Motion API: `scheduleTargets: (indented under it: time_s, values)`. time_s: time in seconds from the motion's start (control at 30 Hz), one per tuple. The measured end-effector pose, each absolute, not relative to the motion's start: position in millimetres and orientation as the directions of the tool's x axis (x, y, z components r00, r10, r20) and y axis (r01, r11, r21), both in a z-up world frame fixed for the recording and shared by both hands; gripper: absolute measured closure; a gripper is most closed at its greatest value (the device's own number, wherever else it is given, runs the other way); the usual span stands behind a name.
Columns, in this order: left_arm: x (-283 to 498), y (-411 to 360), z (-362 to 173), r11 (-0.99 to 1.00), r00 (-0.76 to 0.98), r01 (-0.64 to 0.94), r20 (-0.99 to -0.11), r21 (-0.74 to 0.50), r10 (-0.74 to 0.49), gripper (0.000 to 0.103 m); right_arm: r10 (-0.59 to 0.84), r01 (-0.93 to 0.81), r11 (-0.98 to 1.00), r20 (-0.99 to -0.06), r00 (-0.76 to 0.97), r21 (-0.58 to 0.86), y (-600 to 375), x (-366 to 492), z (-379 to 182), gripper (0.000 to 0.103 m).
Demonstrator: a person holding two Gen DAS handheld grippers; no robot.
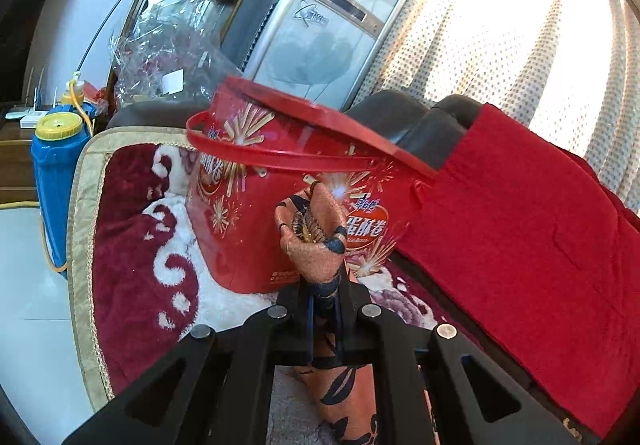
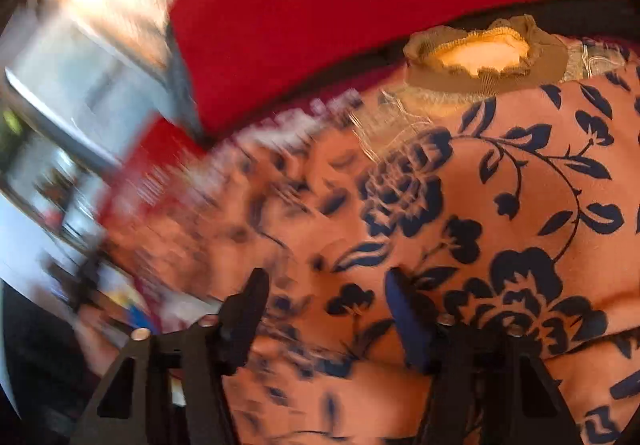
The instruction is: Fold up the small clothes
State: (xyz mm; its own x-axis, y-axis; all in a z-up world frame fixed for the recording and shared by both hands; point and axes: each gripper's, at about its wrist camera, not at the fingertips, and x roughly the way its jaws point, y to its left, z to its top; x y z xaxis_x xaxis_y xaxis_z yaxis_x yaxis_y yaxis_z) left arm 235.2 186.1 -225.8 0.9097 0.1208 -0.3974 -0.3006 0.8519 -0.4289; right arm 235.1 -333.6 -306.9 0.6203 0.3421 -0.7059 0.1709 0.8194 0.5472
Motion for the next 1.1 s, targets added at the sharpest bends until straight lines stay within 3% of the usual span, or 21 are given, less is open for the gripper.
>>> scheduleTargets:
  time_s: [0.2, 0.3, 0.37, 0.43, 0.53, 0.63, 0.7, 0.8, 1.1]
  values:
    - [218.5, 177.8, -213.3, 0.873, 0.925, -0.267, -0.362, -0.409, 0.113, 0.095, 0.275, 0.144, 0.850, -0.659, 0.700, 0.507, -344.5, 211.1, -279.8, 0.045]
    - [211.9, 168.1, -208.5, 0.887, 0.932, -0.244, -0.349, -0.392, 0.102, 0.095, 0.169, 0.237, 0.879, -0.735, 0.657, 0.414, -364.6, 200.6, -290.5, 0.045]
    - [208.0, 160.6, -204.6, 0.896, 0.937, -0.223, -0.337, -0.384, 0.089, 0.095, 0.194, 0.235, 0.878, -0.759, 0.622, 0.417, -375.5, 199.4, -299.7, 0.054]
    - [204.4, 147.3, -199.9, 0.914, 0.942, -0.197, -0.326, -0.355, 0.076, 0.095, 0.181, 0.243, 0.871, -0.739, 0.649, 0.427, -388.7, 187.8, -290.8, 0.055]
    - [198.9, 123.2, -192.3, 0.939, 0.948, -0.151, -0.313, -0.310, 0.049, 0.095, 0.102, 0.318, 0.836, -0.697, 0.710, 0.447, -422.4, 166.0, -277.6, 0.053]
    - [191.6, 99.8, -182.0, 0.956, 0.953, -0.095, -0.302, -0.277, 0.008, 0.095, -0.011, 0.455, 0.788, -0.729, 0.685, 0.415, -464.4, 147.5, -285.1, 0.053]
    - [183.9, 79.8, -173.1, 0.967, 0.956, -0.044, -0.292, -0.253, -0.033, 0.095, 0.018, 0.519, 0.738, -0.780, 0.625, 0.432, -488.4, 142.4, -305.2, 0.055]
    - [170.0, 44.4, -158.1, 0.971, 0.949, 0.071, -0.283, -0.230, -0.136, 0.095, 0.087, 0.506, 0.603, -0.682, 0.726, 0.617, -515.7, 124.8, -303.8, 0.057]
    - [115.8, -125.5, -113.0, 0.844, 0.786, 0.499, -0.308, -0.198, -0.536, 0.096, -0.001, 0.522, 0.444, -0.582, 0.813, 0.729, -561.3, 81.5, -287.9, 0.054]
